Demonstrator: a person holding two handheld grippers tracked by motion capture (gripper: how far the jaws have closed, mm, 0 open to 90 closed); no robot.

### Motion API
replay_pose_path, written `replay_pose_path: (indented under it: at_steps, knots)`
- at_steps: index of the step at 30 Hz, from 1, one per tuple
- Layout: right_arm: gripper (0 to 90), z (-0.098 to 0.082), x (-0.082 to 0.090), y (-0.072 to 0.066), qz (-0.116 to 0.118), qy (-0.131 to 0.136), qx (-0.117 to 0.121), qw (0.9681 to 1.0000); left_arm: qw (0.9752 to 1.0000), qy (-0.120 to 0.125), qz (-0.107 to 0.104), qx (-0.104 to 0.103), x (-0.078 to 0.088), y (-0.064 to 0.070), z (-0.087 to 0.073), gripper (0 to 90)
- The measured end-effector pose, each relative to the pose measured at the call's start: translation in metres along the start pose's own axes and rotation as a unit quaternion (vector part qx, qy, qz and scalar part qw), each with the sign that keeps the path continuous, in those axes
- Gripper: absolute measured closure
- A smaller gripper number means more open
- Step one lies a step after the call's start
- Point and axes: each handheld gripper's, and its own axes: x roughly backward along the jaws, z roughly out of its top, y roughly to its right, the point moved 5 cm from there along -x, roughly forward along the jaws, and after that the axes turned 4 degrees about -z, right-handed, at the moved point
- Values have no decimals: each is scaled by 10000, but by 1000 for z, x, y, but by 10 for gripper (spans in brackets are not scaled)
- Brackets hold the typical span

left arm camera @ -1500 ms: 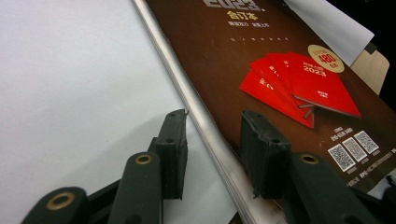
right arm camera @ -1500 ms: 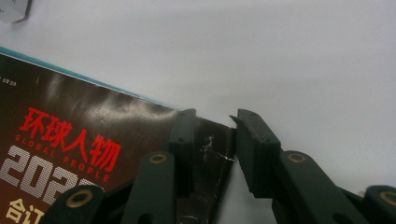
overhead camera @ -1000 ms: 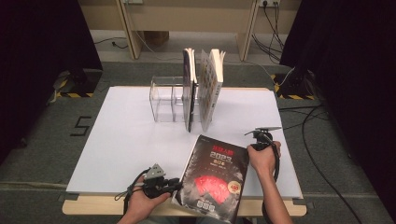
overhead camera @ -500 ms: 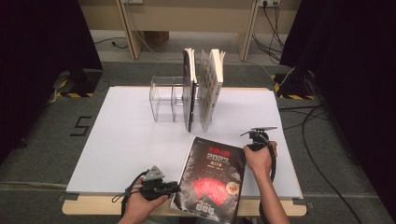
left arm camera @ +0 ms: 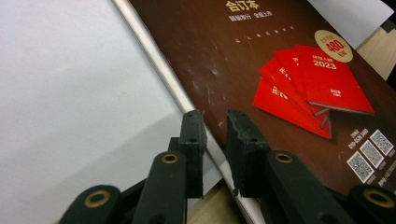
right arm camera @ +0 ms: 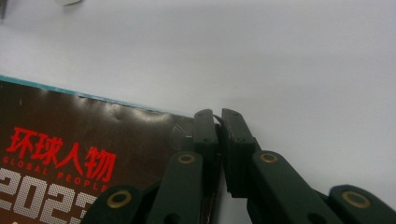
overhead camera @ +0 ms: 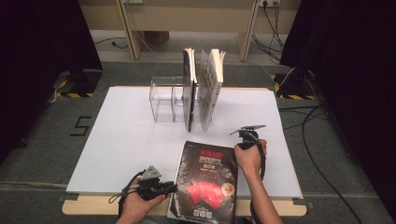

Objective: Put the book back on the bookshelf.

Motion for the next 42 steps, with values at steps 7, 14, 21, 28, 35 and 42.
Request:
replay_pose_path:
  at_steps: [7,14,21,28,35,42]
  knots:
    - [856,1,-2,-18,-53,-71,13,10000,10000,-37,62,57,4,-3,-1,764]
    - [778,3,2,-11,176,52,184,9997,9999,-16,41,133,4,-4,-1,768]
    - [717,-3,13,-1,393,30,27,9992,9998,10,22,182,4,-4,-1,768]
    - [731,-11,20,13,517,-28,-19,9987,9998,21,12,217,4,-4,-2,768]
    - [812,-16,17,16,469,-155,57,9988,9996,32,-8,283,4,-5,-2,768]
    - [763,-19,12,8,741,-204,-35,9970,9995,28,-37,310,4,-6,-1,767]
